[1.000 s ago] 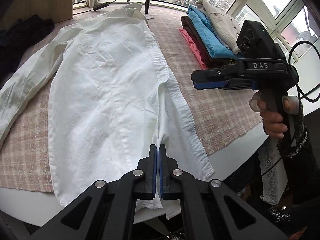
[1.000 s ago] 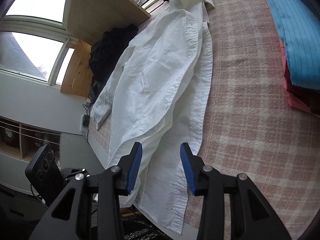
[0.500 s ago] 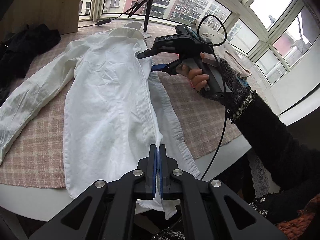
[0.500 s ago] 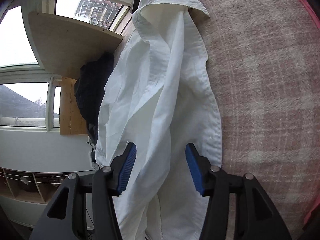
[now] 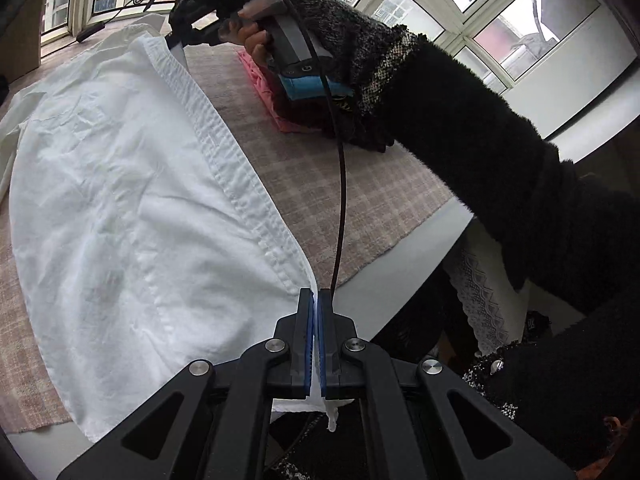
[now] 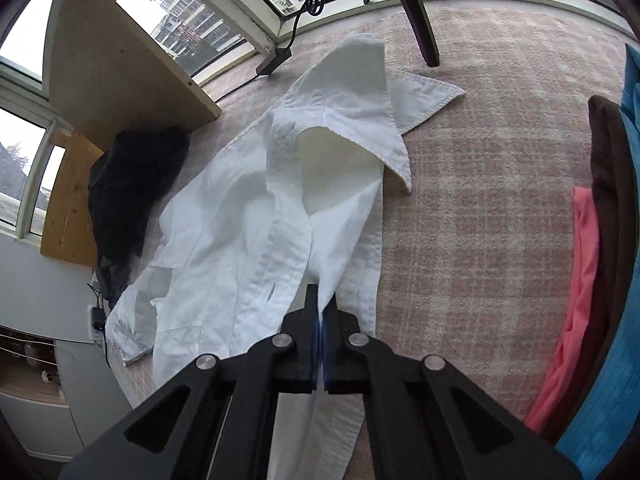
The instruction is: Fold clothes
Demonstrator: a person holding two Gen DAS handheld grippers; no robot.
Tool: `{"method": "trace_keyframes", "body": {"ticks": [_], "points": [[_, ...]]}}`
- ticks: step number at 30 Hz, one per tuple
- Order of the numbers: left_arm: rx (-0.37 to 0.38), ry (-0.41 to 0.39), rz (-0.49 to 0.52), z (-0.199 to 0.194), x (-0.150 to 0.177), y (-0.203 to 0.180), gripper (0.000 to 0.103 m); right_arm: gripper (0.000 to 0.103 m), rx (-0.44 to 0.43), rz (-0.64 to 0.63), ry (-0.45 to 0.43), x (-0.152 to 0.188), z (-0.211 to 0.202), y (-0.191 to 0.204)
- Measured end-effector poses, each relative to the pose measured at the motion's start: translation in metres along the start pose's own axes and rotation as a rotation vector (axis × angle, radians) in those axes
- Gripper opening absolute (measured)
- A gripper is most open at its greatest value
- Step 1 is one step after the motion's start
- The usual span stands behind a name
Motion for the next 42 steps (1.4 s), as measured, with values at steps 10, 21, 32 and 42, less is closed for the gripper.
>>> {"method": "trace_keyframes", "body": {"ticks": [10, 21, 32, 42], "points": [[-0.112, 0.104, -0.020, 0.003, 0.022, 0.020, 0.030, 0.021, 0.218, -0.094, -0.075, 0.031, -0.041, -0.014], [-0.393, -0.130, -0.244, -0.071, -0.011, 0.152, 0.026, 0.023, 0.023, -0.213, -0.060, 0.151, -0.035, 0.037], [-0.552, -0.107, -0.215, -0.041, -0.135, 0.225, 0.029, 0.027, -0.087, -0.120, 0.018, 0.134, -0.042, 0.024], [-0.297, -0.082, -0.132, -0.026, -0.111, 0.161, 0.038, 0.037, -0.167, 0.061, -0.105, -0.042, -0.017, -0.015]]}}
Point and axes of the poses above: each gripper's, at about its wrist camera, not at the fingertips, and z roughly the way its jaws point, y to its left, x to its underside, the point moved 3 cm from there along z, roughly the way its jaws point, and after that the axes turned 6 degrees about -z, right-handed, at the moved point
